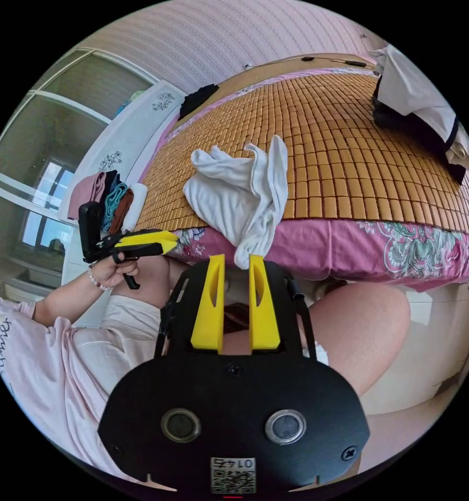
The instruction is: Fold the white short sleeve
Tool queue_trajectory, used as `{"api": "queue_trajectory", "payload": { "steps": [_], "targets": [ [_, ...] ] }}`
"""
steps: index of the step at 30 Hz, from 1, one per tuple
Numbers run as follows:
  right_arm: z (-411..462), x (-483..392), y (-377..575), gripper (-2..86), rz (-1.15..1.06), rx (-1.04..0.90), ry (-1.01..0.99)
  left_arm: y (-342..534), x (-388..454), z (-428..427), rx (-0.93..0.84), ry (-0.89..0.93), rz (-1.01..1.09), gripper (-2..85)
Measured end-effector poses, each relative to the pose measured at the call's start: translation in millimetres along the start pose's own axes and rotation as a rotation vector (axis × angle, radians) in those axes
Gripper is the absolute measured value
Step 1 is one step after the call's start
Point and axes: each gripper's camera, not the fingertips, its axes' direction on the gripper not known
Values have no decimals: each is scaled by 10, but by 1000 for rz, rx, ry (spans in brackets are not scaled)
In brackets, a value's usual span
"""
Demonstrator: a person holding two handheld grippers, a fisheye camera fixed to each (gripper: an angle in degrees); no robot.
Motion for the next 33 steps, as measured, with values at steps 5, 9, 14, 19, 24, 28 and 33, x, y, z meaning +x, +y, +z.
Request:
{"api": "queue_trajectory", "payload": {
  "steps": [5,9,14,19,24,28,33],
  "targets": [
    [43,-173,-442,81,-63,-17,117,0,-249,-256,41,-28,-115,42],
    [36,-148,-801,96,-74,-1,222,-150,-184,-304,65,11,-94,46],
    [62,33,-1147,115,-45,10,343,-641,96,-205,52,-43,20,62],
    [193,185,-1423,129,-42,-48,394,-1166,258,-21,29,-107,48,91],
    [417,326,-1460,111,-62,-105,477,-1325,104,392,-236,-160,-161,68],
    [334,349,-1316,93,-82,-93,479,-1020,-25,189,-216,-75,-220,10],
    [-22,446,-956,0,-98,-63,307,-228,-100,-757,-52,42,-188,-5]
  ]
}}
